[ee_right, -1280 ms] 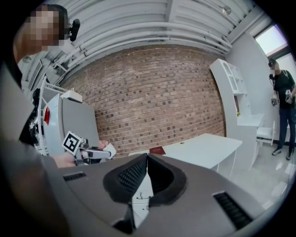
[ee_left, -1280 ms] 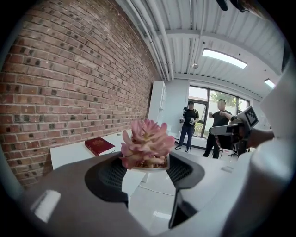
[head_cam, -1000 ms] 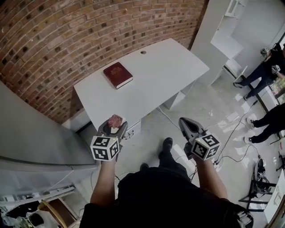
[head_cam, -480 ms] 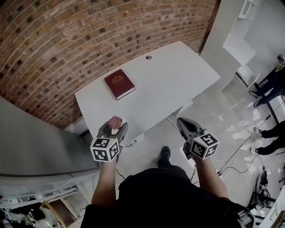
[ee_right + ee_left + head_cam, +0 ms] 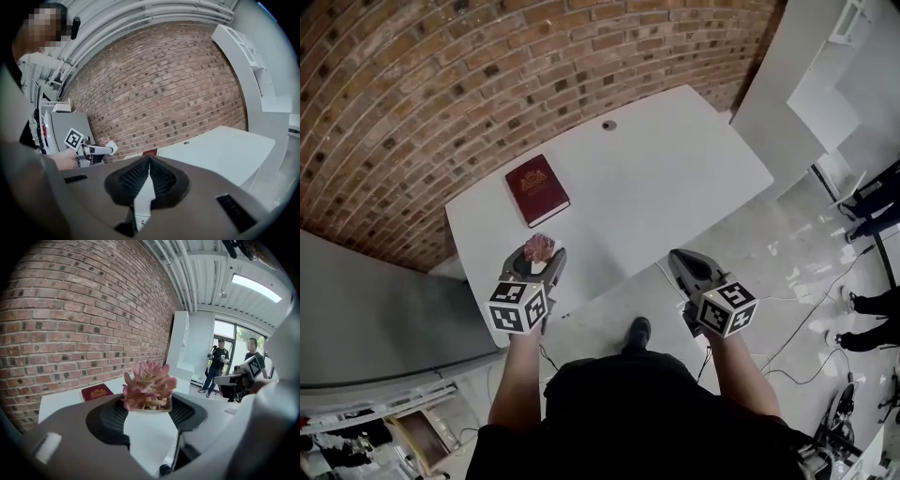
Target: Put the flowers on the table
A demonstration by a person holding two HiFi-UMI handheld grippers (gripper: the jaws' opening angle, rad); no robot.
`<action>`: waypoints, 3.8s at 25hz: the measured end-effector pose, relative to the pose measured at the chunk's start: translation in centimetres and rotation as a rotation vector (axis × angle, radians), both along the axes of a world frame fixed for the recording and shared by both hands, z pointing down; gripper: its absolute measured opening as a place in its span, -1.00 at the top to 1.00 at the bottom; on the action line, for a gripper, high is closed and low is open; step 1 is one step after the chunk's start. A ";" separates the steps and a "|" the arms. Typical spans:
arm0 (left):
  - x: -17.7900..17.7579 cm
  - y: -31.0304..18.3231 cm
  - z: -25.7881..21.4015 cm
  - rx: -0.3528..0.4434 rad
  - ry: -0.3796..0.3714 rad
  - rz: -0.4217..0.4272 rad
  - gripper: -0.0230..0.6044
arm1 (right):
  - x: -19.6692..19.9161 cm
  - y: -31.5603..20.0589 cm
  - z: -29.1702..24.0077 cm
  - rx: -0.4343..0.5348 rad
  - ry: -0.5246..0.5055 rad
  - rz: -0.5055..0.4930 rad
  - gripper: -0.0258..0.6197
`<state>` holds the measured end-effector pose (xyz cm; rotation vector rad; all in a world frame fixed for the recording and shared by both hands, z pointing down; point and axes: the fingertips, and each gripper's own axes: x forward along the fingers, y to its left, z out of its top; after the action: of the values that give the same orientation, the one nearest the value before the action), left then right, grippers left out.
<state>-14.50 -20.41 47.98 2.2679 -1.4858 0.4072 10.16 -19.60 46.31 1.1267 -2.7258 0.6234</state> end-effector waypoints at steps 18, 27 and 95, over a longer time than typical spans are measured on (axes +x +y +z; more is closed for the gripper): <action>1.4 -10.1 0.3 0.023 0.037 0.121 0.08 | -3.7 -9.8 -1.1 0.000 0.014 0.025 0.88; 2.0 -13.9 3.1 -0.026 0.017 0.173 0.08 | -6.6 -12.7 0.8 -0.044 0.014 -0.019 0.88; 11.9 -23.4 22.1 -0.316 -0.208 0.331 -0.03 | -0.7 -22.1 9.3 -0.218 0.025 -0.019 0.88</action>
<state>-2.58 -43.81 70.11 2.2604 -1.0387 0.9300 9.42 -41.69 55.57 1.0481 -2.5682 0.8727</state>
